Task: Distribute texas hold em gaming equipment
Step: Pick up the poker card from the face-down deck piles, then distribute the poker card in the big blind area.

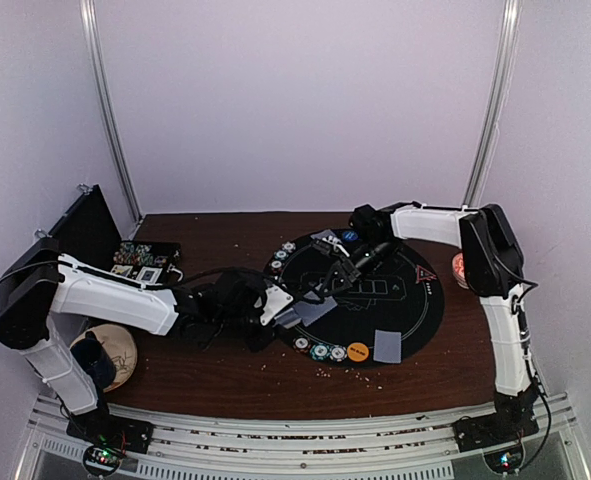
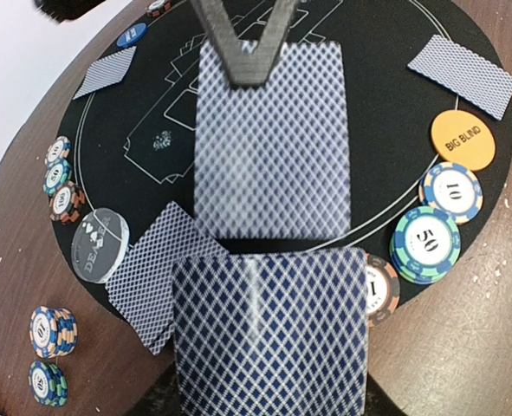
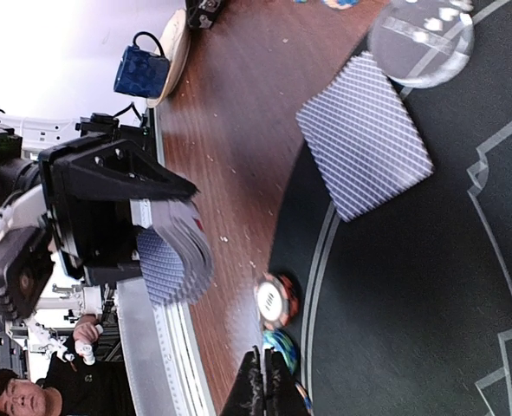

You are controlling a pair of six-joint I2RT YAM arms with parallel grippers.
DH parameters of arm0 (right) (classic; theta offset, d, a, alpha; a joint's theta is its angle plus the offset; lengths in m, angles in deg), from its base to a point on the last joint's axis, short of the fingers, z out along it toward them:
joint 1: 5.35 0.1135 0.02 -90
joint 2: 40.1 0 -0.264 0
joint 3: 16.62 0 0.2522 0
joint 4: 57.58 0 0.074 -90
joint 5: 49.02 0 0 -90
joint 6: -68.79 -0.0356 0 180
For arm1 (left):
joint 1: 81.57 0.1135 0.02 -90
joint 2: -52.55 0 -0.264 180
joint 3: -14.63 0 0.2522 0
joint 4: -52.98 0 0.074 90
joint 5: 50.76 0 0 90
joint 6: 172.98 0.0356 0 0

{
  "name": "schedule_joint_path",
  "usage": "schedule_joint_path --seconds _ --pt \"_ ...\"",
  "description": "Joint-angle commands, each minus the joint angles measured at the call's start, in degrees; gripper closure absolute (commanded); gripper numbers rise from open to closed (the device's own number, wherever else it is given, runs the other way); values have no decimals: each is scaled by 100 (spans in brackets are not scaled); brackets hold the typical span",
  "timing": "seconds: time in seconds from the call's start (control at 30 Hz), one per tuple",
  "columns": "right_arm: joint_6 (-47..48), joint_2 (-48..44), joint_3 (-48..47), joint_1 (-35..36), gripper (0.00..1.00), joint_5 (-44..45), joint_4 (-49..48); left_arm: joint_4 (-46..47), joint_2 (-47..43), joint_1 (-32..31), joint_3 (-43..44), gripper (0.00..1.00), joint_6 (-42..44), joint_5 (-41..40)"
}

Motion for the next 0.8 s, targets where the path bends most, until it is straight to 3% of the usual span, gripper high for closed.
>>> schedule_joint_path --seconds 0.0,0.17,0.37,0.77 --pt "938 -358 -297 -286 100 169 989 433 -23 -37 100 85 35 65" --pt "2207 -300 -698 -610 100 427 2386 433 -17 -37 107 85 35 66" --pt "2751 -804 -44 -982 100 1095 2410 418 -10 -37 116 85 35 92" --pt "3613 -1878 1316 -1038 100 2366 2420 389 50 -41 157 85 28 202"
